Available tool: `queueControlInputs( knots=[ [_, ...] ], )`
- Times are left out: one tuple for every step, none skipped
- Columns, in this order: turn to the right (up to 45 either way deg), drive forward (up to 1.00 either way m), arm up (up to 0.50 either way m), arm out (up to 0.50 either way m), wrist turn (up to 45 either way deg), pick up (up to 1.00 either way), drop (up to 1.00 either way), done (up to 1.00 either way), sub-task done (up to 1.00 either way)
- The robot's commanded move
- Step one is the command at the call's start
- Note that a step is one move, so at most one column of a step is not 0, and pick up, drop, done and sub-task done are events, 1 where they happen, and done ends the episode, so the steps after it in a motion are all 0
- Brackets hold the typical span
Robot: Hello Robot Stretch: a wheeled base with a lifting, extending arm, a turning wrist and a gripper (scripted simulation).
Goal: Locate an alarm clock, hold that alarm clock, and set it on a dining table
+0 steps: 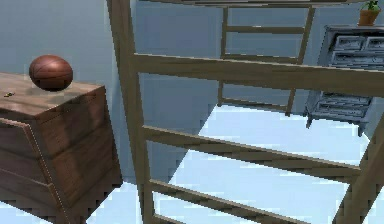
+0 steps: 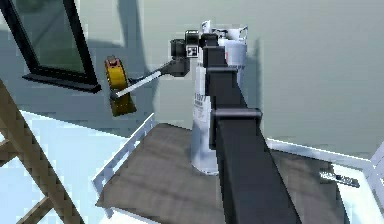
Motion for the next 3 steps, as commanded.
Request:
queueControlInputs(
  knots=[
    [0.0, 0.0, 0.0, 0.0, -45.0, 0.0, 0.0, 0.0, 0.0],
    [0.0, 0.0, 0.0, 0.0, -12.0, 0.0, 0.0, 0.0, 0.0],
    [0.0, 0.0, 0.0, -0.44, 0.0, 0.0, 0.0, 0.0, 0.0]
  ],
)
